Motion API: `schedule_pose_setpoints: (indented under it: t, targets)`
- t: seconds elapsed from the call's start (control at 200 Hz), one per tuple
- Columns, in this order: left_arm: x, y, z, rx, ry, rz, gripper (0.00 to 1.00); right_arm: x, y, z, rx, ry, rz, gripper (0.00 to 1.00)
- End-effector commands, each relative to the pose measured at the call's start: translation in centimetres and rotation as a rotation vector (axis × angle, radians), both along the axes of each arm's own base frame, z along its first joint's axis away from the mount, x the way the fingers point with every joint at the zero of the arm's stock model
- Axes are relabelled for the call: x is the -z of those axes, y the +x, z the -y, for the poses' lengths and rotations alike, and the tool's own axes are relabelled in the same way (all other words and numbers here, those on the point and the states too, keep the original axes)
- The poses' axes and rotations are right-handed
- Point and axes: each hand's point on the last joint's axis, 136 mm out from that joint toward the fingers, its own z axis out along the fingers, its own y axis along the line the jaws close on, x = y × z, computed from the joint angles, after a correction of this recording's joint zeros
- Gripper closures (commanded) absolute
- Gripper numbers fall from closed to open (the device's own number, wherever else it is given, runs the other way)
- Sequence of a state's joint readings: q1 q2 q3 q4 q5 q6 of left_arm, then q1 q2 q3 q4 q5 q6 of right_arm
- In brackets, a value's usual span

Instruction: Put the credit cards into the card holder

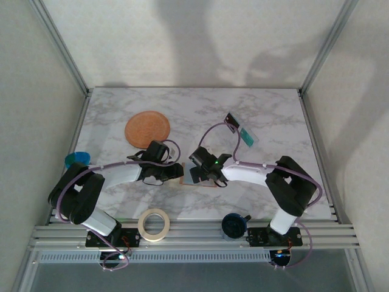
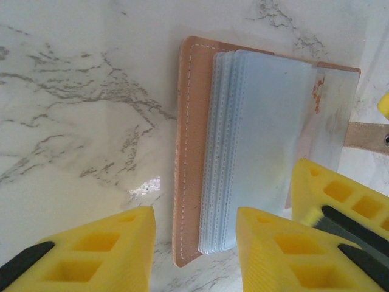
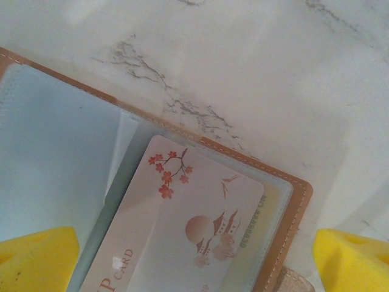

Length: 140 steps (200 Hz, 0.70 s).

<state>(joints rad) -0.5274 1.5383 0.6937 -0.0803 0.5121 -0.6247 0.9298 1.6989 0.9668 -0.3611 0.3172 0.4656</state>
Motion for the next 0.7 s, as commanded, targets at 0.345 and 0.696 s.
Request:
schedule_pose_setpoints:
  t: [0.345, 0.696]
  targets:
    - [-0.1, 0.3, 0.2, 0.005, 0.017, 0.005, 0.62, 1.0, -1.4, 5.2, 0.099, -0.118, 0.017, 0.01]
    - [-1.4, -0.1, 2.0, 0.053, -0.042, 0.021, 0.61, 0.9, -1.3, 5.3, 0.112, -0.063, 0.002, 0.01]
